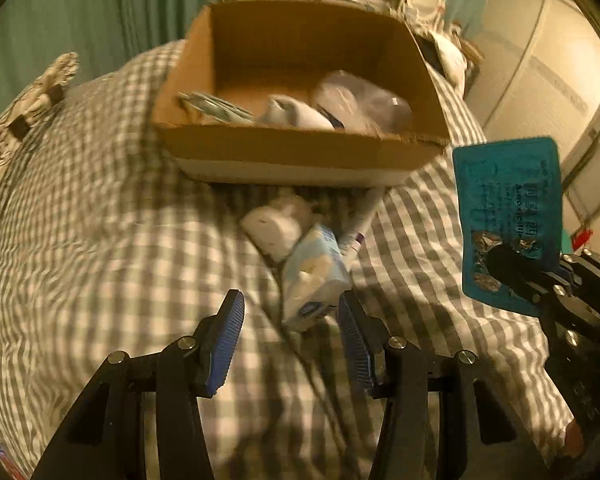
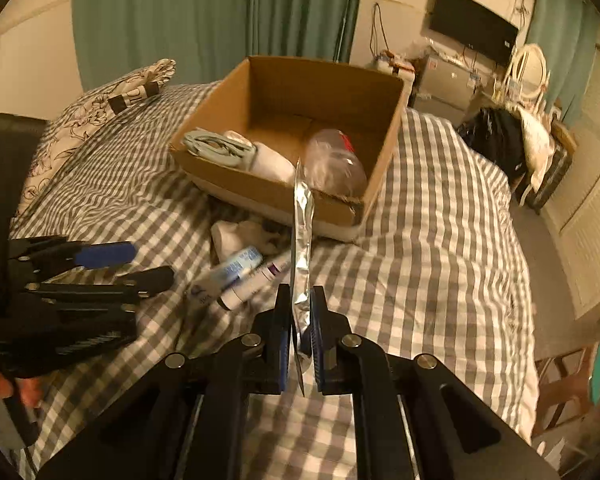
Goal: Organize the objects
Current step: 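Grasp the silver blister pack with the right gripper while the left holds the teal pack, then drop the teal and silver blister packs into the box with both grippers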
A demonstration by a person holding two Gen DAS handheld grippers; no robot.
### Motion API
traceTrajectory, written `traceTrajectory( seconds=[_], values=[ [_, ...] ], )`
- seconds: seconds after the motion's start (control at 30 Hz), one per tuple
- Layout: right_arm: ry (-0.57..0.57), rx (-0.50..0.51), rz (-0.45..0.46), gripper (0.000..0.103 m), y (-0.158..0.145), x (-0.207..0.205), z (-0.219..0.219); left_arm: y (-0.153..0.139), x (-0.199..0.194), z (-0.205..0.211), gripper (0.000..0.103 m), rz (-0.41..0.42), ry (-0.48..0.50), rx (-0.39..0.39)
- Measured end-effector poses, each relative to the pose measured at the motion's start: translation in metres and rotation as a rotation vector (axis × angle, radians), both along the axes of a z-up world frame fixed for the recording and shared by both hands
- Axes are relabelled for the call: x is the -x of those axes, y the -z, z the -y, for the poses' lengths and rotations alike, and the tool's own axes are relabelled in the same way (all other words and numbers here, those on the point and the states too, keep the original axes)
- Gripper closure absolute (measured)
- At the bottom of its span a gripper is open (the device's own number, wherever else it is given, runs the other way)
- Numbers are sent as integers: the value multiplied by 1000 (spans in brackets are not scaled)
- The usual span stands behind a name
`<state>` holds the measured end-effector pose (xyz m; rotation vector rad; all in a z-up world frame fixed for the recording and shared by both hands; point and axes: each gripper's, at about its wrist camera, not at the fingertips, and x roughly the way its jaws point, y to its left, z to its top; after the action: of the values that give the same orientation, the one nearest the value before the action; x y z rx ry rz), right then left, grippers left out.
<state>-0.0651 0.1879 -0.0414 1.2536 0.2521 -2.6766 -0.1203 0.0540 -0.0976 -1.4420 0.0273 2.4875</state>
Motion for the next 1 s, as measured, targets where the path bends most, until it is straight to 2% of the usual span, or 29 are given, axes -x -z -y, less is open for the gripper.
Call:
traceTrajectory(
  seconds=[0.1, 0.23, 0.3, 0.33, 0.37, 0.53, 0.67, 0.83, 1.0],
  values=[
    [4, 37, 17, 95, 8, 2, -7, 13, 6, -11, 51, 25, 24, 13],
    [17, 67, 30, 95, 15, 5, -19, 31, 18, -25, 51, 56, 33, 72],
    [16, 78, 31, 95, 16, 5, -22, 33, 22, -27, 51, 54, 27, 69],
    [17, 82, 32, 95, 17, 4, -24, 33, 22, -28, 54, 52, 30, 65],
    [17, 84, 35, 95, 17, 4, -25, 32, 21, -28, 67, 46, 35, 59],
    [24, 93, 44, 95, 20, 4, -28, 18, 10, -26, 79, 1, 50, 54],
    [25, 79, 30, 95, 13, -2, -27, -11, -5, -12, 81, -49, 29, 6],
    [8, 83, -24, 94, -16, -5, -27, -72, -12, 7, 81, -174, -1, -34],
    [-23, 124, -106, 94, -64, 22, -26, -129, 23, 18, 81, -294, -47, -45]
  ],
)
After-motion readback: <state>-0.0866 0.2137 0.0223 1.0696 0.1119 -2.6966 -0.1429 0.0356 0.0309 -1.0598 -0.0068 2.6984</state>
